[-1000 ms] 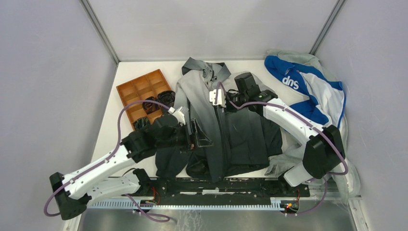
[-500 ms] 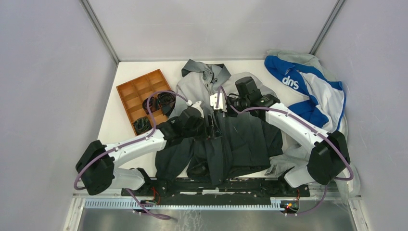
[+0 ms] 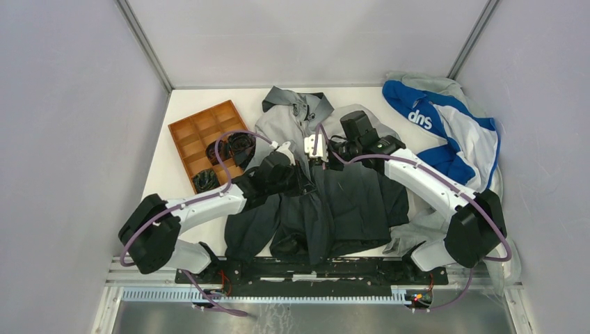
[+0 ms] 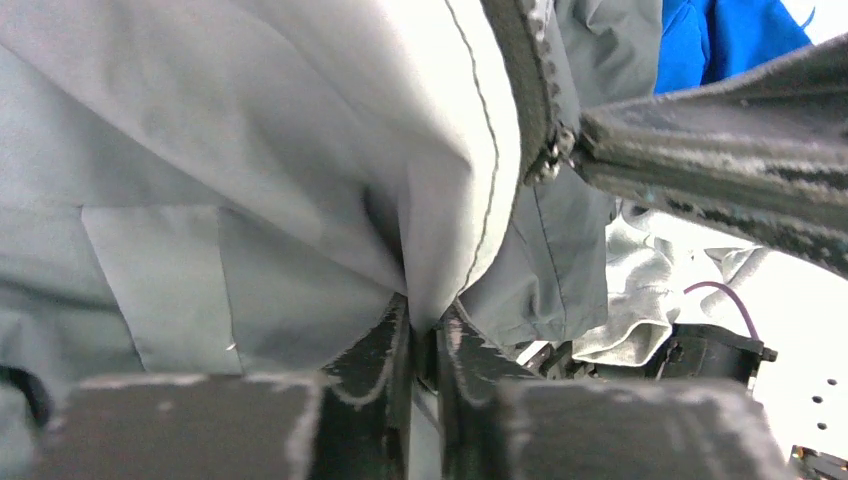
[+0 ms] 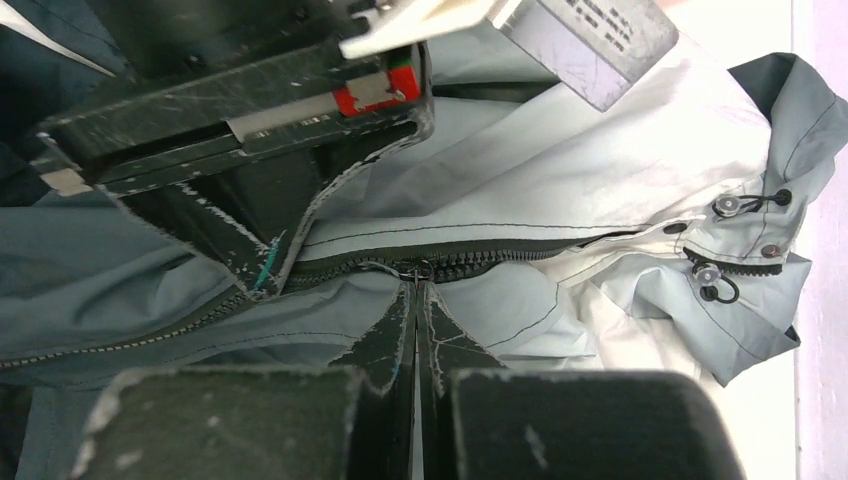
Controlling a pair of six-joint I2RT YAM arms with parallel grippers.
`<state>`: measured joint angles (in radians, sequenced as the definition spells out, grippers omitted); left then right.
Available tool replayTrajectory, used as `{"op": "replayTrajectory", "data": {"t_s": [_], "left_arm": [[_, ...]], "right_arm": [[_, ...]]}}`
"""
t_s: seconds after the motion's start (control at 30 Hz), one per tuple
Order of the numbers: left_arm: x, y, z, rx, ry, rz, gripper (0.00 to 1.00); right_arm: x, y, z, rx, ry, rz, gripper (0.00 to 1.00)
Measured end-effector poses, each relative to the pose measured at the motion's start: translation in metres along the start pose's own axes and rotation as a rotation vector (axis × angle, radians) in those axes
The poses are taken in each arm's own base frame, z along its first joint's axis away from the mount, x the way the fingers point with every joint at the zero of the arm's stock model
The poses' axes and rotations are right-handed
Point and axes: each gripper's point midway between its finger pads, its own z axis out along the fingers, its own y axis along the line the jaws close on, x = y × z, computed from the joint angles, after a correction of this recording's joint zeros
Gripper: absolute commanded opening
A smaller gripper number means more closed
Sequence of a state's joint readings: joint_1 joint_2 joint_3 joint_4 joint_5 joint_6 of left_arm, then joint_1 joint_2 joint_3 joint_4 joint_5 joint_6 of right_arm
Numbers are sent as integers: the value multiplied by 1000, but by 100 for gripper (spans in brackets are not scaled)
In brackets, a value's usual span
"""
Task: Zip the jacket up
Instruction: Zip the zipper on the jacket.
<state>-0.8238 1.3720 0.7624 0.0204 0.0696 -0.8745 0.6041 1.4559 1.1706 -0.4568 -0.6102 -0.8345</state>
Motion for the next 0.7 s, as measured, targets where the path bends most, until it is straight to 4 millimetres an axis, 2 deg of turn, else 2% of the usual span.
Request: {"op": "replayTrajectory", "data": {"t_s": [0.03,0.17,0.37,0.53,0.7], "left_arm": [[0,0,2,7,5,-1,3],[5,-1,10,49,55,-10,2],[13,-11,5,137,106,-15,2],[24,-8,-14,177,123,-30,2],[24,-12,-27,204,115,-43,2]], "right_arm": [[0,0,0,-1,1,2,0],[4,-1,-1,10,24,5,0],[12,-14,-1,66,92,-13,0],[16,-24,16,52,116,-27,0],[17,-21,38,6,125,-37,0]]}}
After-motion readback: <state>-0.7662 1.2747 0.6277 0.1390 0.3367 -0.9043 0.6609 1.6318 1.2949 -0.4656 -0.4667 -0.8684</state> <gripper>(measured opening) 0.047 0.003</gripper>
